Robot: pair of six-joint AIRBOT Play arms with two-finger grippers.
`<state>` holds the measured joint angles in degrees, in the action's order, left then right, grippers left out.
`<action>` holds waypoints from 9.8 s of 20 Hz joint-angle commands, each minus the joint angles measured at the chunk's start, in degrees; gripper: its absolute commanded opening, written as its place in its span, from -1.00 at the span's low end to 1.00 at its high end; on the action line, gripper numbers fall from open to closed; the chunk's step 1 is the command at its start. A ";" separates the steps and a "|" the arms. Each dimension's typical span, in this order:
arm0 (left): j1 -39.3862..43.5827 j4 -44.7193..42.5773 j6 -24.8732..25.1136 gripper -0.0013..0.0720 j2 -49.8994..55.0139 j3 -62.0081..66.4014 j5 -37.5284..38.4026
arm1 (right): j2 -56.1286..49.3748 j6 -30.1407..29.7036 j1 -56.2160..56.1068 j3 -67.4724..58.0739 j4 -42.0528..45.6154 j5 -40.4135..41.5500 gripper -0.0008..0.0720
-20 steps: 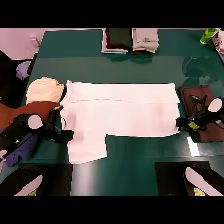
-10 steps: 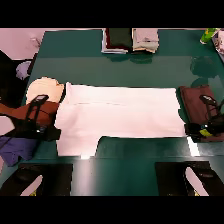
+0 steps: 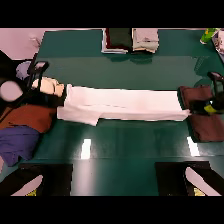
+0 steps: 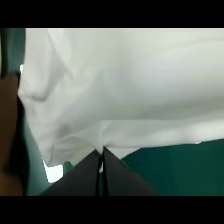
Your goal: Fold the shirts.
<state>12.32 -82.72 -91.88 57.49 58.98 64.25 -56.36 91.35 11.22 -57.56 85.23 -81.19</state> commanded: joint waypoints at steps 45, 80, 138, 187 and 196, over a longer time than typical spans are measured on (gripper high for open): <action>19.61 11.67 3.41 -0.89 41.72 31.98 -13.86 | -19.61 -2.91 -0.98 -14.12 -7.72 6.54 -0.93; -9.94 3.72 6.86 -0.89 16.31 39.28 0.31 | -51.28 -3.39 -53.29 -59.25 -33.99 31.08 -0.44; 11.58 4.68 7.89 -0.89 15.93 36.17 0.39 | -20.31 7.02 17.90 -31.58 -10.40 12.04 -0.93; 11.56 4.33 8.33 -0.89 15.93 36.17 3.28 | -0.61 0.76 -11.54 -6.58 -20.63 13.77 -0.20; 11.56 4.33 8.33 -0.89 15.91 36.17 1.95 | -5.20 -1.05 -17.16 -6.58 -20.70 13.68 -0.93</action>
<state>23.86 -78.39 -83.53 73.41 95.18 66.43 -60.82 90.52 -4.80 -64.10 64.66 -67.48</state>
